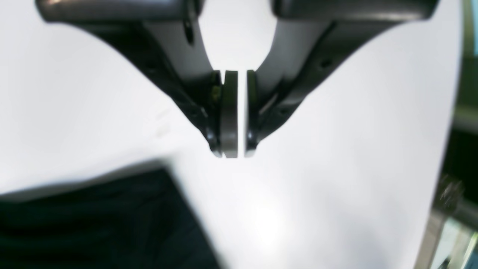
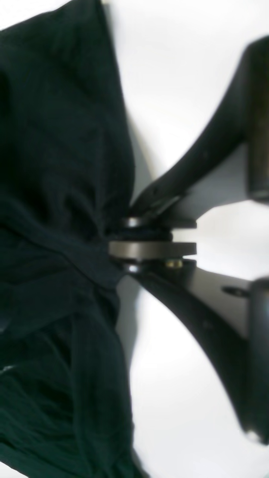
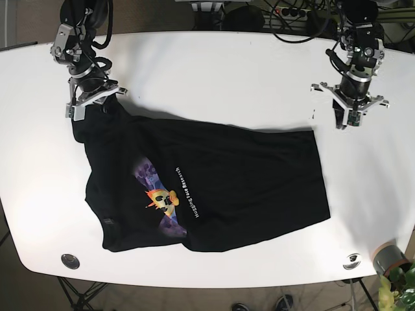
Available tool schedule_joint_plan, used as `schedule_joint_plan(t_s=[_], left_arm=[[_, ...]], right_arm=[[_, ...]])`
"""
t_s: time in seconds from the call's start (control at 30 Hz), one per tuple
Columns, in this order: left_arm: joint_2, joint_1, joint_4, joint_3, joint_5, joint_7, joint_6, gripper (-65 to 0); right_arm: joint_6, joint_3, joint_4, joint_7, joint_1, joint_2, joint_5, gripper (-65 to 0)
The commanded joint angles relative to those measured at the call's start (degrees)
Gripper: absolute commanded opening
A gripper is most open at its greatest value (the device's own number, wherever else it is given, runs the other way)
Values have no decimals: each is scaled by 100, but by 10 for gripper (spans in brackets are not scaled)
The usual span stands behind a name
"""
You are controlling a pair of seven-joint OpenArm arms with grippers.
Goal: Fold the T-shirt properly
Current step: 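Lay the shirt flat and grasp its shoulder corners with both grippers, then pull the shirt corners with both grippers away from the hem to flatten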
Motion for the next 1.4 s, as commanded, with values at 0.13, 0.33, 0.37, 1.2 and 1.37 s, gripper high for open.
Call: schedule_joint_plan(t_s=[0.13, 0.33, 0.37, 1.2, 1.37], left_arm=[[-26, -709, 67, 527, -49, -138, 16, -225], [150, -1755, -786, 817, -31, -138, 16, -140], [141, -1992, -1094, 878, -31, -138, 16, -140], [9, -2283, -2562, 1467, -67, -130, 7, -140], [27, -2133, -2650, 1397, -67, -156, 7, -140]], right_arm=[[64, 10, -145, 272, 182, 89, 67, -628], [64, 10, -268, 272, 349, 89, 67, -628], [64, 10, -312, 272, 367, 80, 67, -628], [55, -78, -470, 228, 806, -61, 67, -628], [55, -78, -479, 228, 780, -61, 76, -628]])
